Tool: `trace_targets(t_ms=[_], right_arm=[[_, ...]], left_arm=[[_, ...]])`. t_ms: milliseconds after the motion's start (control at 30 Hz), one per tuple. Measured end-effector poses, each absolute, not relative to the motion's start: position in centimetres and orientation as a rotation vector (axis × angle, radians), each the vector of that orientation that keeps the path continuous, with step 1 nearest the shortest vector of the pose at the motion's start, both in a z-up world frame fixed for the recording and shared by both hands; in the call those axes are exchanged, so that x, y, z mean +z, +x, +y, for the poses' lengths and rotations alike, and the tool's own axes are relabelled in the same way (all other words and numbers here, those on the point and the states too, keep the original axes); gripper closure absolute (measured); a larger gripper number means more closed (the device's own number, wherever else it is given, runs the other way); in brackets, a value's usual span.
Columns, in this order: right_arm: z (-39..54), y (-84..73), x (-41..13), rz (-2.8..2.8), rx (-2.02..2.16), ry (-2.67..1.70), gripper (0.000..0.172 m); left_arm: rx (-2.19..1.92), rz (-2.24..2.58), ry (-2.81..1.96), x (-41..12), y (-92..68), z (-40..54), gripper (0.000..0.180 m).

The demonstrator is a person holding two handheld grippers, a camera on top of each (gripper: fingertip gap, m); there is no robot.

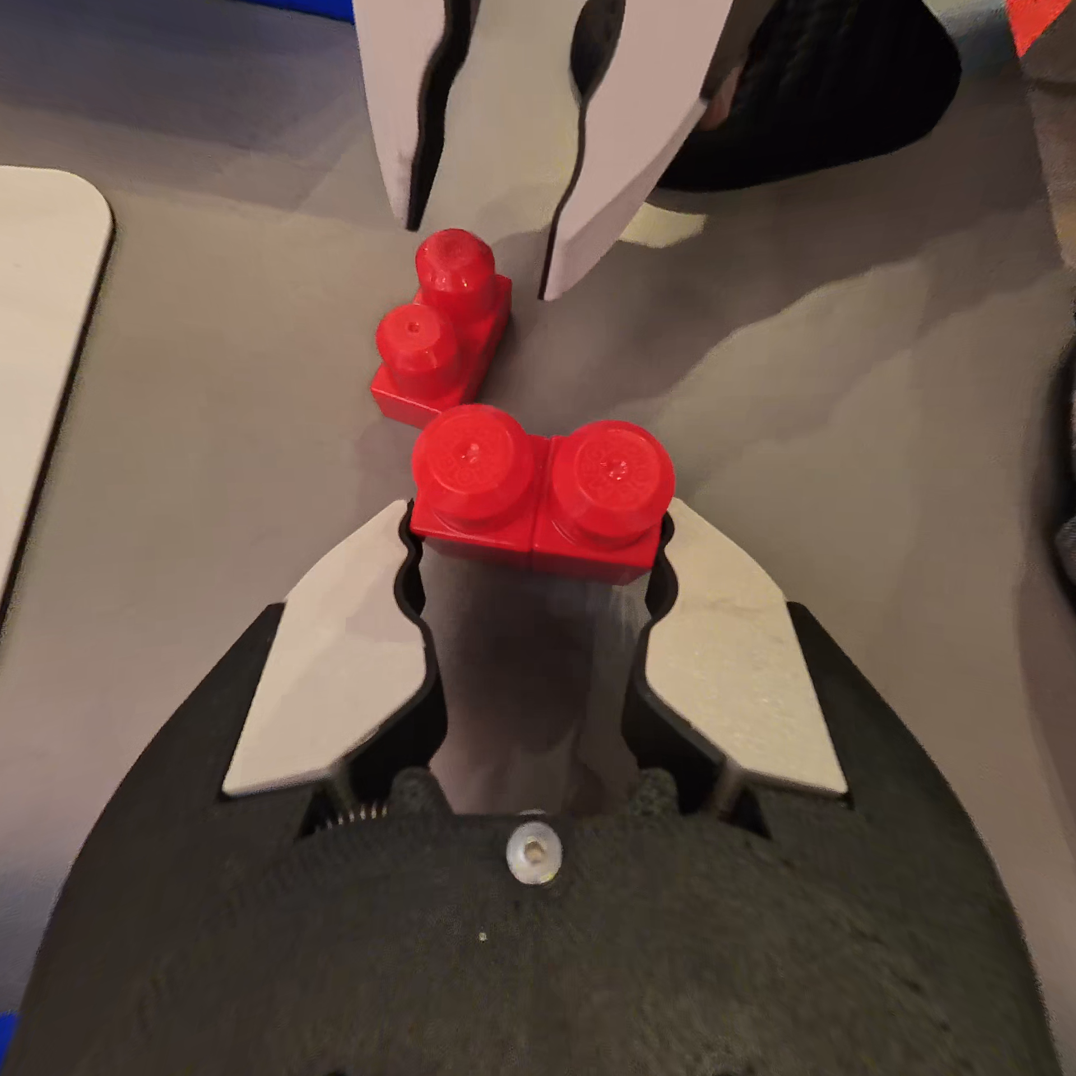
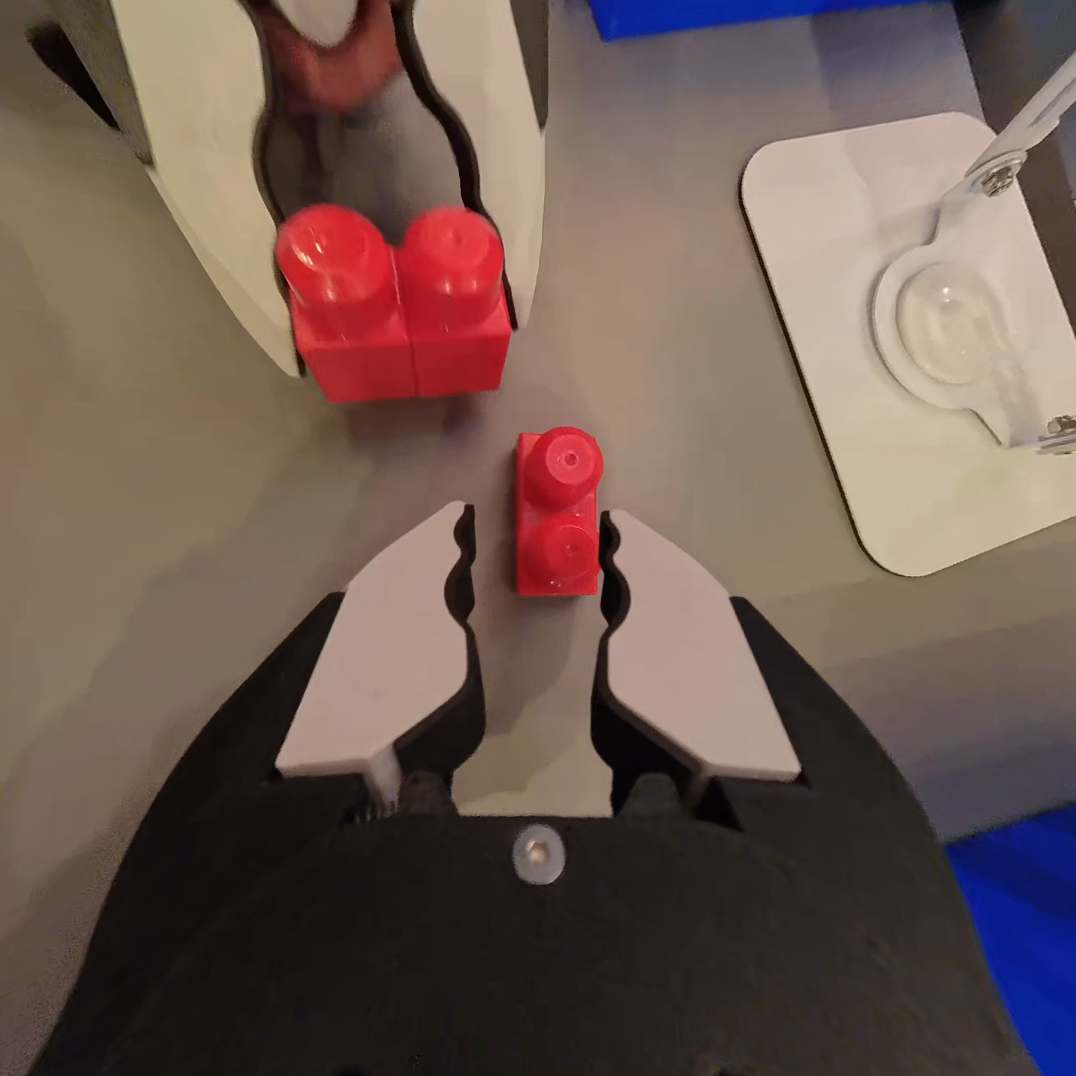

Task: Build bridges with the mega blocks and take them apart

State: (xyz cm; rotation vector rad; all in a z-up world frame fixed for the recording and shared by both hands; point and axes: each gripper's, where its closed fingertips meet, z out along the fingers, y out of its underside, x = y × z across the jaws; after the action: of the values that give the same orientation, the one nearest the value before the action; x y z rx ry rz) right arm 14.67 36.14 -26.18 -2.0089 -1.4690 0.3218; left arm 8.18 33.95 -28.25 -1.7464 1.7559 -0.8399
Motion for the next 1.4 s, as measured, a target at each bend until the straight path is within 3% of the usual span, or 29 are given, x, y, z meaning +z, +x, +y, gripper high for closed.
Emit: trace_targets(t_ms=[100,433,500,800,1067,1400], right_arm=[[37.0,14.9,-27.3,-1.506,0.225,-2.021,0.128],[38.1,14.1,-28.7,-1.596,0.340,-2.082,0.148],[37.7,13.9,-28.0,-1.594,0.438,-2.071,0.156],[37.1,14.1,-22.3,-1.675,0.700,-1.887,0.157],[35.8,14.8,-28.1,-1.931,0.461,-1.927,0.157],[35.3,14.8,-28.9,-2.055,0.433,-1.936,0.154]], left_arm=[[-0.833,1.747,-1.750,-28.0,7.7,34.1,0.106],[-0.876,1.740,-1.739,-26.9,7.4,34.0,0.106],[-0.966,1.725,-1.739,-26.3,7.4,33.7,0.106],[-1.153,1.779,-1.670,-24.3,7.2,33.0,0.106],[-1.118,1.833,-1.681,-25.4,7.1,32.5,0.106],[-1.091,1.893,-1.667,-25.5,7.0,32.1,0.106]])
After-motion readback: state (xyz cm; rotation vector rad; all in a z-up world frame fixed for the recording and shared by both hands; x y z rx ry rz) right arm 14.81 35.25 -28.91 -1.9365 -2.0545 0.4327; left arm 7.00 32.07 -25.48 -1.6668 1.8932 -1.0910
